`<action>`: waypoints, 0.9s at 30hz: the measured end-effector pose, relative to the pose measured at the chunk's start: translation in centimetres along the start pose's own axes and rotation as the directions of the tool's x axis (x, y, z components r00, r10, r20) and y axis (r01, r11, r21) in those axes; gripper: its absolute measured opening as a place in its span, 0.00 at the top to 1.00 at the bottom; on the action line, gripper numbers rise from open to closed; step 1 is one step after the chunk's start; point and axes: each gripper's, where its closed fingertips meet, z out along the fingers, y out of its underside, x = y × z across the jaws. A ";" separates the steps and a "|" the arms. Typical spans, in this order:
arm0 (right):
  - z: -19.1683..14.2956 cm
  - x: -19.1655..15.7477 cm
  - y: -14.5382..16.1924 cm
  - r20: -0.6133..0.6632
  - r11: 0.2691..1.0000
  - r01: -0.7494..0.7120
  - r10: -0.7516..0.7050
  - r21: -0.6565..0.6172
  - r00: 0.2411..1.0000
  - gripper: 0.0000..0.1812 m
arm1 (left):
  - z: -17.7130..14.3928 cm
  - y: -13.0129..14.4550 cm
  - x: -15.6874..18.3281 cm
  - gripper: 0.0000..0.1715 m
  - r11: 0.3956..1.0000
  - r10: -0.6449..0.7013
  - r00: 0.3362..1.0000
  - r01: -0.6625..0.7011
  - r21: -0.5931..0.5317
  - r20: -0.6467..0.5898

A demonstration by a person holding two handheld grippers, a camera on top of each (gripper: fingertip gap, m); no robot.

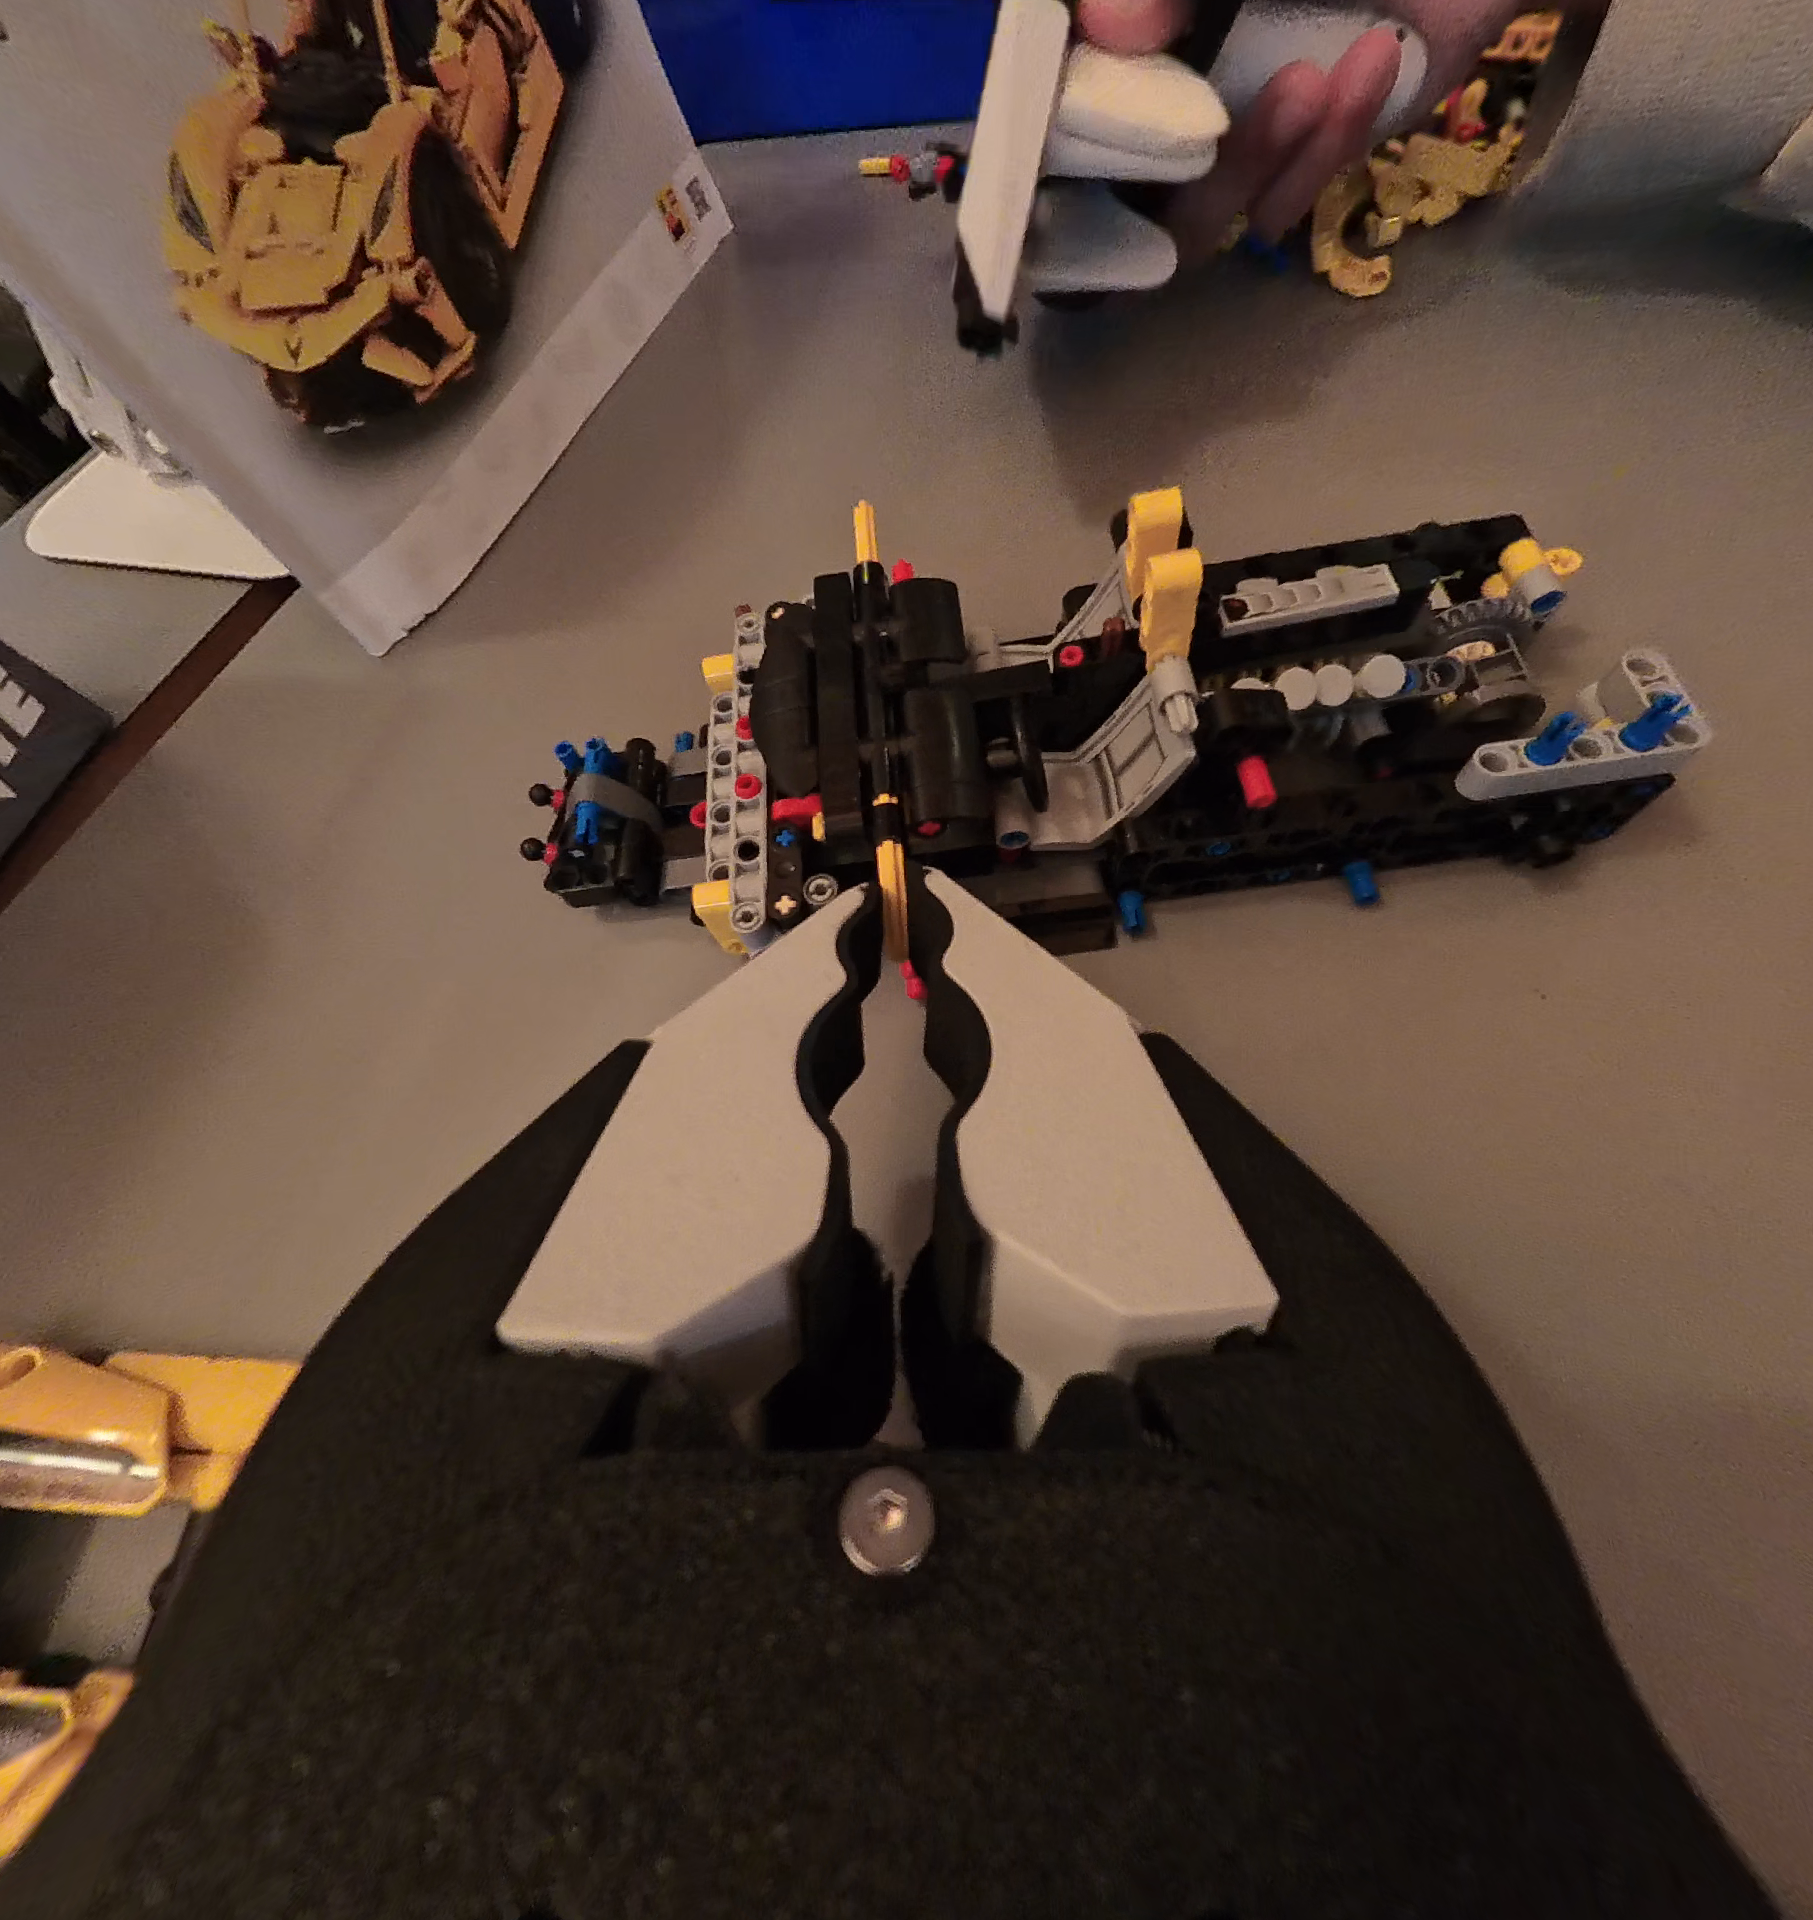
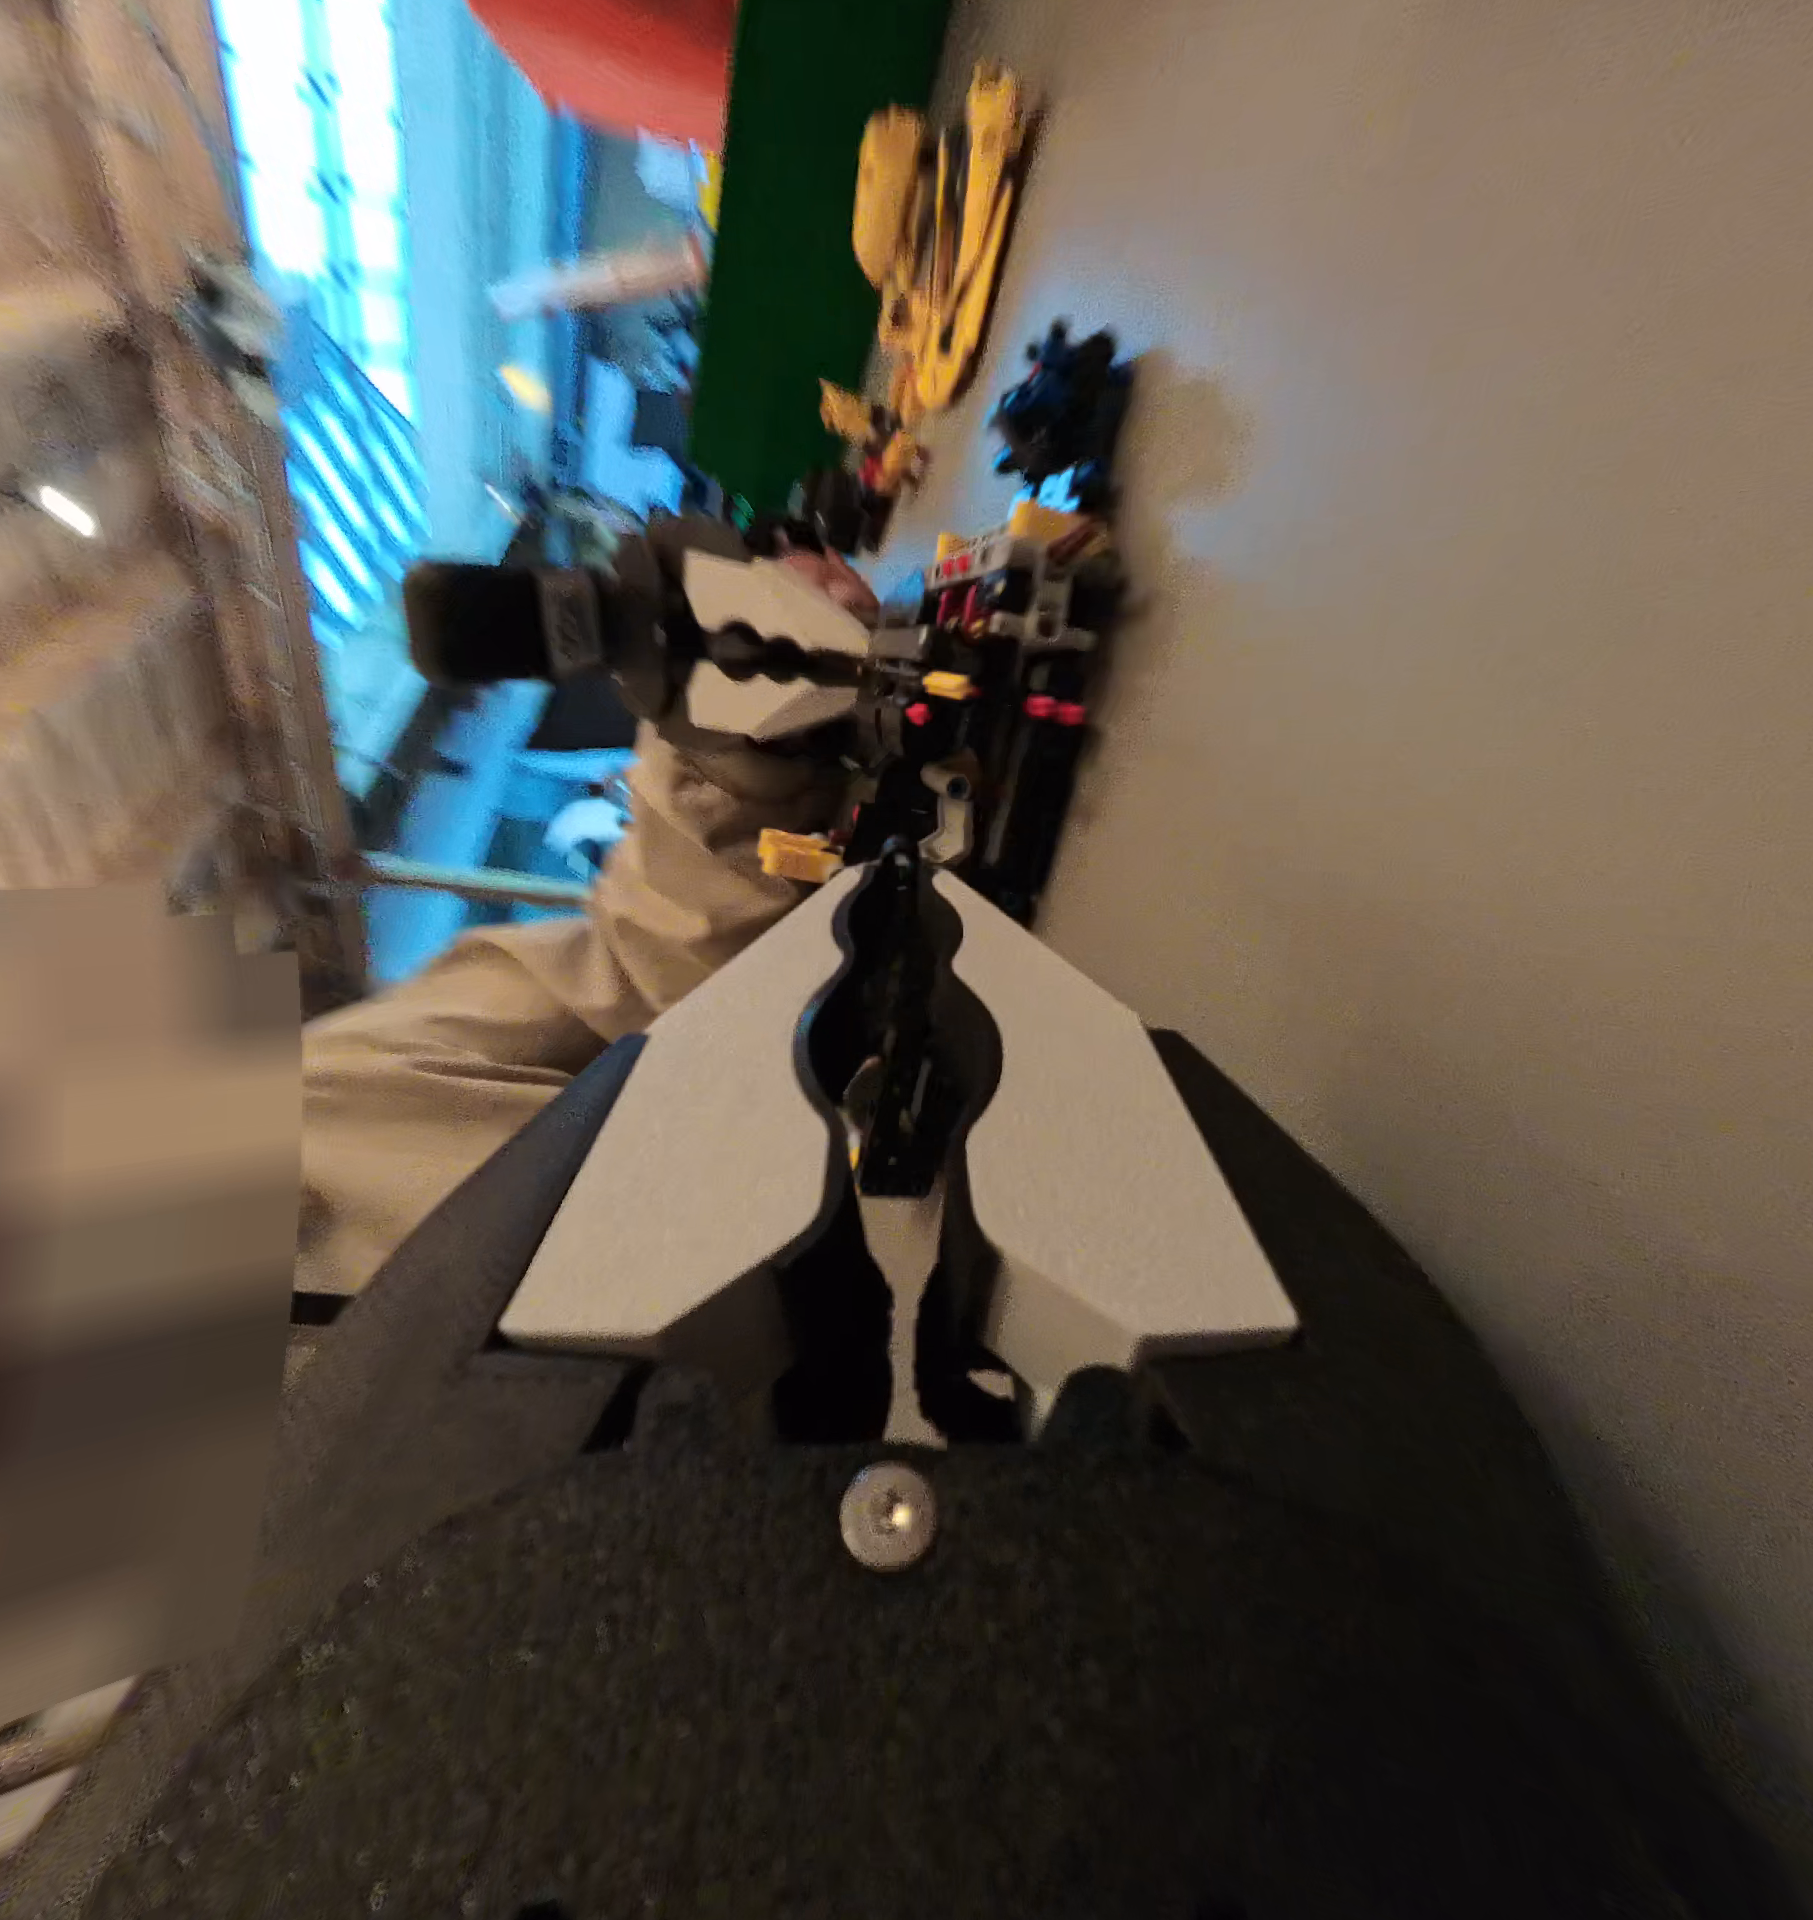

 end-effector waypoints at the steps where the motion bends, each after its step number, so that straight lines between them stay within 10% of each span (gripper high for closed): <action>1: 1.4 -0.3 0.4 -0.051 0.998 0.039 -0.042 -0.053 0.998 0.98 | 0.4 -0.2 0.2 0.98 1.000 0.015 1.000 -0.015 -0.001 -0.010; 5: 1.5 0.2 0.6 -0.221 0.986 0.113 -0.138 -0.121 0.965 0.98 | 0.7 -0.5 1.1 0.98 1.000 0.029 0.999 -0.029 0.003 -0.037; 11: -7.9 3.9 4.9 -0.686 0.932 0.081 -0.316 -0.352 0.655 0.97 | 1.2 -1.0 2.5 0.98 0.999 0.049 0.996 -0.048 0.011 -0.070; 18: -12.9 5.2 5.9 -0.771 0.952 0.040 -0.270 -0.303 0.577 0.91 | 3.0 -2.2 3.8 0.98 0.995 0.100 0.994 -0.100 0.008 -0.052; 27: -2.0 -0.4 2.3 -0.264 0.934 0.303 -0.345 -0.188 0.901 0.81 | 3.1 -2.3 4.0 0.97 0.994 0.109 0.993 -0.109 0.018 -0.042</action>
